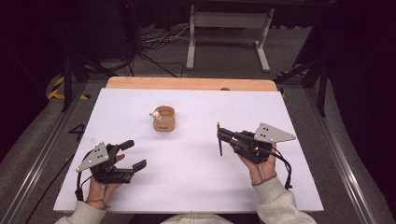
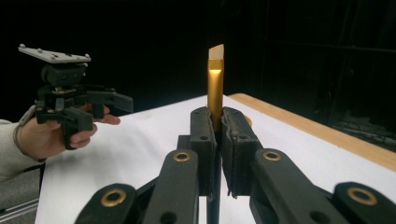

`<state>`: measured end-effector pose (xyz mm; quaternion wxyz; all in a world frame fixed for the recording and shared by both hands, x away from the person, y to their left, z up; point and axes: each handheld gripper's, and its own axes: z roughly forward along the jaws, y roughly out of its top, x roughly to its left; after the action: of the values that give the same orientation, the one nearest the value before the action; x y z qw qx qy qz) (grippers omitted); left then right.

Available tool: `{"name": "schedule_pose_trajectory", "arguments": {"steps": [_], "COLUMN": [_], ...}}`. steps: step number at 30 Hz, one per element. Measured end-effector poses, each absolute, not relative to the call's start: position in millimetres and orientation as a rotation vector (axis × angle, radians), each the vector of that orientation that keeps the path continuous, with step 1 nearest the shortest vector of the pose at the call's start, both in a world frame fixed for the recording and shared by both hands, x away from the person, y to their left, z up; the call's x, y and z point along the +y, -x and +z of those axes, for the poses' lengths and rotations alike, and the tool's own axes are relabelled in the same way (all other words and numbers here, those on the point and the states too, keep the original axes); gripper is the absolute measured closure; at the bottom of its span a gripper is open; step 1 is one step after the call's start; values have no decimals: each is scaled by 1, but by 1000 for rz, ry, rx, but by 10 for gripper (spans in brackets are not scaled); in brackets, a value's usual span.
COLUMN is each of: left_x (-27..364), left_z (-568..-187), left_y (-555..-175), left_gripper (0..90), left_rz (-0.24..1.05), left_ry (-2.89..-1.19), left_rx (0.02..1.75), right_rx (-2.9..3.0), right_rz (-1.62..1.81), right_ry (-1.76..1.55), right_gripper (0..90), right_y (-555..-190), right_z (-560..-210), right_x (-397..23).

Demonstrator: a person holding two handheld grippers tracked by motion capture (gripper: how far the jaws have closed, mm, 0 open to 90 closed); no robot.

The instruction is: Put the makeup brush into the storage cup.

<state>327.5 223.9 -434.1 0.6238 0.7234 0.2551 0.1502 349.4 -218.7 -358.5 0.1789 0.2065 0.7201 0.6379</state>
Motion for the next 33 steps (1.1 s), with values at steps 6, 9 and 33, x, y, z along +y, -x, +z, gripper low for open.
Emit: {"name": "schedule_pose_trajectory", "arguments": {"steps": [6,9,33], "left_x": [224,223,189], "left_z": [-432,-431,-403], "left_y": [-331,-334,-344], "left_gripper": [132,133,139], "left_rz": [296,259,251], "left_ry": [-1666,-1677,-1689], "left_rx": [587,591,539], "right_rx": [2001,2000,2001], "right_rz": [1852,1858,1923], "right_ry": [-544,-538,-475], "right_gripper": [839,838,838], "right_y": [-352,-353,-357], "right_z": [-361,-362,-359], "right_x": [-210,-207,-175]}}
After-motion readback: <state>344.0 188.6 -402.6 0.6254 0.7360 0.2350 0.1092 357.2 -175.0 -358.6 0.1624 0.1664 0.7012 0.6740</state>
